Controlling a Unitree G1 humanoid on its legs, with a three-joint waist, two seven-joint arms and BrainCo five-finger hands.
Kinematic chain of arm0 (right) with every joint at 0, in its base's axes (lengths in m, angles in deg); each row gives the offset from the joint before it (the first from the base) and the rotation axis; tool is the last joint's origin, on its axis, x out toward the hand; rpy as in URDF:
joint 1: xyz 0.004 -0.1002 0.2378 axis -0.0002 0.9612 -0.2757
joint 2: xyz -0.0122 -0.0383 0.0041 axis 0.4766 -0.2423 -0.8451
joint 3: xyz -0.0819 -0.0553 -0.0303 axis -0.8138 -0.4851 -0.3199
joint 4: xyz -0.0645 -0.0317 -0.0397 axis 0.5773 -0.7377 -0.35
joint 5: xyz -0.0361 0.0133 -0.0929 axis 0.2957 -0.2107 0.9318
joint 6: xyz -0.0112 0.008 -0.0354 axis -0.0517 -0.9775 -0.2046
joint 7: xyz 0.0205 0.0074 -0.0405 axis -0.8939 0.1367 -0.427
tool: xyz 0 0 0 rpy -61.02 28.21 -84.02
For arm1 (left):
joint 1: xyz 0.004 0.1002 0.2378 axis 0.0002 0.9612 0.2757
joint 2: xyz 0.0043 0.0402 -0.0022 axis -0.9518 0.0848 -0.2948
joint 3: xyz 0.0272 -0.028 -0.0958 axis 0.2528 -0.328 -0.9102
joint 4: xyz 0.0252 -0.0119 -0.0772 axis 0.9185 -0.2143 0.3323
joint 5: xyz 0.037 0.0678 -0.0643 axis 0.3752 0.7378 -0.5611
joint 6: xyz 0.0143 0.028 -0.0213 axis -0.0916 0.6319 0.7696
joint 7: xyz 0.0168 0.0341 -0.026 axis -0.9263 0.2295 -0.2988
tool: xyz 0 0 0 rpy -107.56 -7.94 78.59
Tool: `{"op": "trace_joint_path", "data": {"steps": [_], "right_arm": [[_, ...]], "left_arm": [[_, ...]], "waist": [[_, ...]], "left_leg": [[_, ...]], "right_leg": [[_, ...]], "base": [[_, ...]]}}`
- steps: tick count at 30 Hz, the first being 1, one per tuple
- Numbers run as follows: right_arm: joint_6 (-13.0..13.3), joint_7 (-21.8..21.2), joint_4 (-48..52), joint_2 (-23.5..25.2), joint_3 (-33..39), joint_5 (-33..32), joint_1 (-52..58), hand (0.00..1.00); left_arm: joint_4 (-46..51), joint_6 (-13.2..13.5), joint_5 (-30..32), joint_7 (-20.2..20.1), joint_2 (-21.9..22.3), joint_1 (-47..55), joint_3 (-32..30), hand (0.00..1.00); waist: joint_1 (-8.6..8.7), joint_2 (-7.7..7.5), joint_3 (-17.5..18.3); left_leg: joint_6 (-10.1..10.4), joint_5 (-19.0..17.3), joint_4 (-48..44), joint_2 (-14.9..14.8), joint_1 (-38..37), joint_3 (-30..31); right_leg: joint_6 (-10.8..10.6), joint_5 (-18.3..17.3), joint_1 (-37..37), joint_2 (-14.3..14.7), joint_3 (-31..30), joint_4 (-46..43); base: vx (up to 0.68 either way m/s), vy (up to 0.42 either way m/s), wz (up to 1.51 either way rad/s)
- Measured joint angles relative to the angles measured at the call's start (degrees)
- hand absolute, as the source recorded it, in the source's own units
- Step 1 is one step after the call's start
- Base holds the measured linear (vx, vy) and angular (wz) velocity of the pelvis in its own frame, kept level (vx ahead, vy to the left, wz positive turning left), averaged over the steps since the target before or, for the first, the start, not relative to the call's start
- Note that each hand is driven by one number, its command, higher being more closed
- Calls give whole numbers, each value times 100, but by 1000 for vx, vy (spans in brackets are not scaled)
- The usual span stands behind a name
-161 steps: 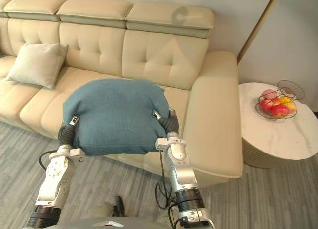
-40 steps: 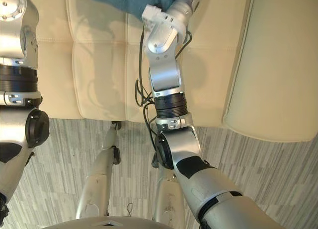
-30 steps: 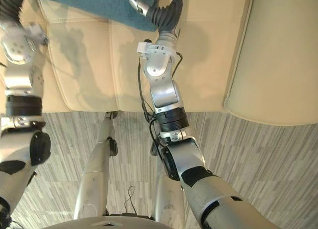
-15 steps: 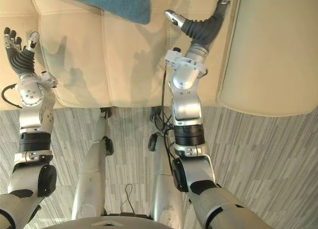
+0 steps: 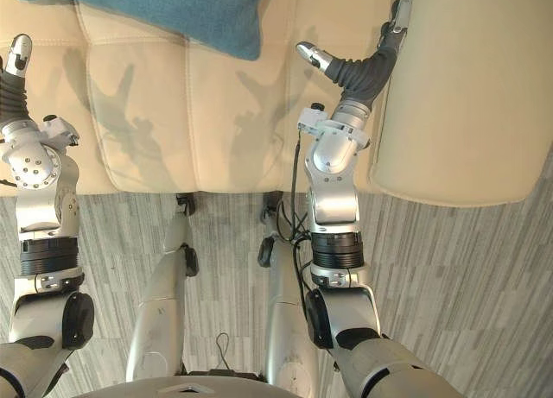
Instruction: Pick up cushions and gather them together orderly.
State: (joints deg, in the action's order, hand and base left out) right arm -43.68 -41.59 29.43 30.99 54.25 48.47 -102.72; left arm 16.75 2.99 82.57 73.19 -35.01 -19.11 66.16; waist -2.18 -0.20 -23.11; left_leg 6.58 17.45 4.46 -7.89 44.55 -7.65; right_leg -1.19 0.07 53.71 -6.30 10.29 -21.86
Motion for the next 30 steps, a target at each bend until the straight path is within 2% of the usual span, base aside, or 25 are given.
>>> {"op": "trace_joint_path", "data": {"steps": [4, 11, 15, 16, 18, 19, 20, 21, 24, 26, 30], "right_arm": [[26, -117, -79, -9, 17, -43, 6, 0], [33, -269, -323, -1, -46, -129, 331, 0], [27, -440, -474, 34, -207, -122, 1079, 0], [29, -586, -477, 57, -345, -108, 1663, 0], [29, -693, -550, 132, -500, -106, 2120, 0], [27, -814, -733, 216, -576, -105, 2472, 0], [26, -851, -792, 245, -596, -102, 2617, 0], [26, -922, -983, 245, -692, -97, 3000, 0], [23, -1167, -1335, 311, -712, -43, 3627, 0], [25, -1365, -1682, 451, -554, 119, 4150, 0], [11, -1617, -2875, 577, -57, 118, 4568, 0]], "left_arm": [[132, -3, 87, 2, -160, -66, 0, 0], [141, -3, 123, -34, -57, 154, 6, 0], [161, 0, 96, -153, 496, 944, 5, 0], [107, 12, 26, -294, 830, 1608, 9, 0], [4, 29, -99, -426, 1099, 2136, 37, 0], [-159, 34, -132, -538, 1293, 2533, 77, 0], [-219, 35, -135, -579, 1358, 2696, 113, 0], [-435, 36, -158, -684, 1410, 3040, 260, 0], [-816, 37, -344, -962, 1506, 3598, 360, 0], [-1239, 53, -350, -1205, 1532, 4005, 395, 0], [-2559, 41, -336, -1620, 1546, 4147, 450, 0]], "waist": [[14, 0, 0], [40, 4, 2], [51, 6, 6], [59, 9, 17], [53, 9, 59], [51, 5, 157], [42, 5, 201], [30, 5, 403], [-10, -2, 565], [-10, 16, 986], [25, 97, 1487]], "left_leg": [[-1, 14, 0, 20, -60, 2], [-15, 25, 0, 38, -318, 61], [12, -27, 0, 60, -732, 124], [-20, -139, 0, 98, -1088, 135], [-18, -220, 0, 103, -1370, 126], [-33, -300, 0, 106, -1554, 120], [-25, -317, 0, 107, -1623, 117], [3, -398, -1, 105, -1714, 112], [-9, -521, -2, 105, -2257, 55], [-5, -669, -2, 91, -2581, -23], [-9, -894, -3, 15, -3174, -123]], "right_leg": [[5, -16, -37, -28, 4, -51], [5, -54, -328, -57, 51, -60], [-9, -185, -757, -106, 127, -121], [-14, -328, -1086, -141, 153, -176], [-7, -424, -1367, -146, 154, -181], [1, -497, -1559, -147, 158, -172], [-5, -517, -1625, -149, 157, -172], [-31, -563, -1709, -151, 149, -177], [-115, -658, -2249, -149, 131, -131], [-151, -710, -2595, -108, 95, 16], [-204, -554, -3410, 63, 27, 637]], "base": [[5, -83, 3], [-4, -76, 5], [12, -73, 12], [36, -93, 13], [56, -87, 5], [60, -62, 1], [69, -56, 1], [105, -66, -3], [124, -64, -5], [161, -29, -15], [148, -9, -17]]}}
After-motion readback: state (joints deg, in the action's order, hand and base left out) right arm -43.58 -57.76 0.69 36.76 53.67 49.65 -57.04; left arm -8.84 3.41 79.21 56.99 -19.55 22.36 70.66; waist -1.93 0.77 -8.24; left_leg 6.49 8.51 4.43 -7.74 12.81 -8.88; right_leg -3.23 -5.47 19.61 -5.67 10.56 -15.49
